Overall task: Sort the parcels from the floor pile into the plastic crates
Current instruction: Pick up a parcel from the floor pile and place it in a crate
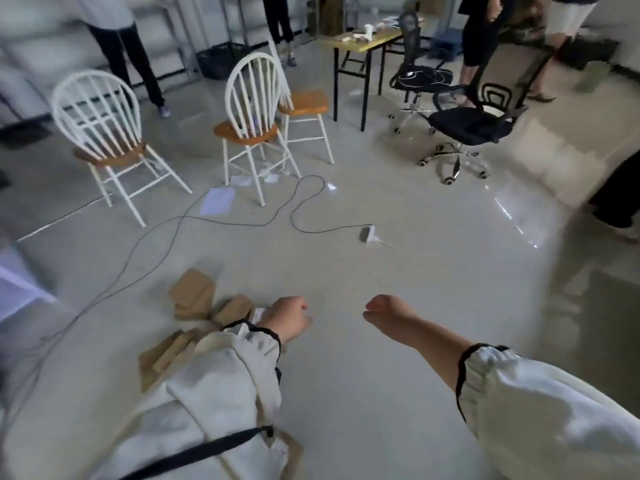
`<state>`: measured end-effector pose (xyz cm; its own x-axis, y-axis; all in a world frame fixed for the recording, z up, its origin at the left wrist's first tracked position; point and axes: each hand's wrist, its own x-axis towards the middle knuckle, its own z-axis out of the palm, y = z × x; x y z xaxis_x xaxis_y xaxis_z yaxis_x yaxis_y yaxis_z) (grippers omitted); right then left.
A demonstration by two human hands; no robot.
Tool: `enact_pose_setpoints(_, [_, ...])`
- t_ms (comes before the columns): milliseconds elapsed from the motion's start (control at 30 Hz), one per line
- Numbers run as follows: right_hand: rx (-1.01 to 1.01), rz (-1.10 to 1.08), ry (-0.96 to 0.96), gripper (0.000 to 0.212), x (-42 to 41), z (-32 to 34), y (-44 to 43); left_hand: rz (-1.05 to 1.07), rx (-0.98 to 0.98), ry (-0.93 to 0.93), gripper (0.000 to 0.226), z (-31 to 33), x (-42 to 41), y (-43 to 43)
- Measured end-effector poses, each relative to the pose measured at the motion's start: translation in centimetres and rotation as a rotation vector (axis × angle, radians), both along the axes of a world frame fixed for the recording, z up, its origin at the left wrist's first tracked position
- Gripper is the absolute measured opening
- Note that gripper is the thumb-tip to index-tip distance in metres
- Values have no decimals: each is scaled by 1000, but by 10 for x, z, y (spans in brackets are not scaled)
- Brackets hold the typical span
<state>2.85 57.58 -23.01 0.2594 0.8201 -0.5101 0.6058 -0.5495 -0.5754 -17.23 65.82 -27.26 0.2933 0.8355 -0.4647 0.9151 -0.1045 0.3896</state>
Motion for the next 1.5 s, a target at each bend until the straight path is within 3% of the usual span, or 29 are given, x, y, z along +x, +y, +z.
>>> enact_pose_setpoints(100, [-31,181,-11,9,-36,-17,41,137,-28,-58,13,-9,-39,5])
enact_pose_setpoints(200, [-72,347,-43,31,-68,-32,73,211,-18,-34,17,2,-64,1])
enact_pose_setpoints(400, [-133,570,-35,18,-102,-52,115,436,-45,-26,10,-13,-98,-4])
enact_pose_setpoints(500, [-126,631,-36,21,-110,-60,130,562,-62,-55,33,-25,-108,-6])
enact_pose_setpoints(600, [-158,724,-50,10,-121,-73,138,665,-69,-58,37,-36,-115,-14])
enact_pose_setpoints(733, [-209,887,-115,30,-143,-104,141,769,-110,-74,31,-66,-132,-27])
enact_pose_setpoints(933, [-211,941,-15,32,-196,-199,135,852,-157,-62,33,-176,-165,-52])
enact_pose_setpoints(1100, [-277,999,-13,20,-225,-357,102,955,-245,-124,38,-321,-171,-102])
enact_pose_setpoints(1200, [-312,1097,-79,22,-244,-461,84,1002,-285,-92,48,-420,-182,-129])
enact_pose_setpoints(1333, [-290,1122,-82,8,-269,-583,69,1012,-308,-44,56,-540,-205,-148])
enact_pose_setpoints(1433, [-250,1205,-83,10,-298,-653,72,999,-271,-22,58,-611,-226,-150])
enact_pose_setpoints(1500, [-227,1237,-101,25,-317,-689,74,1003,-242,-6,58,-649,-239,-151])
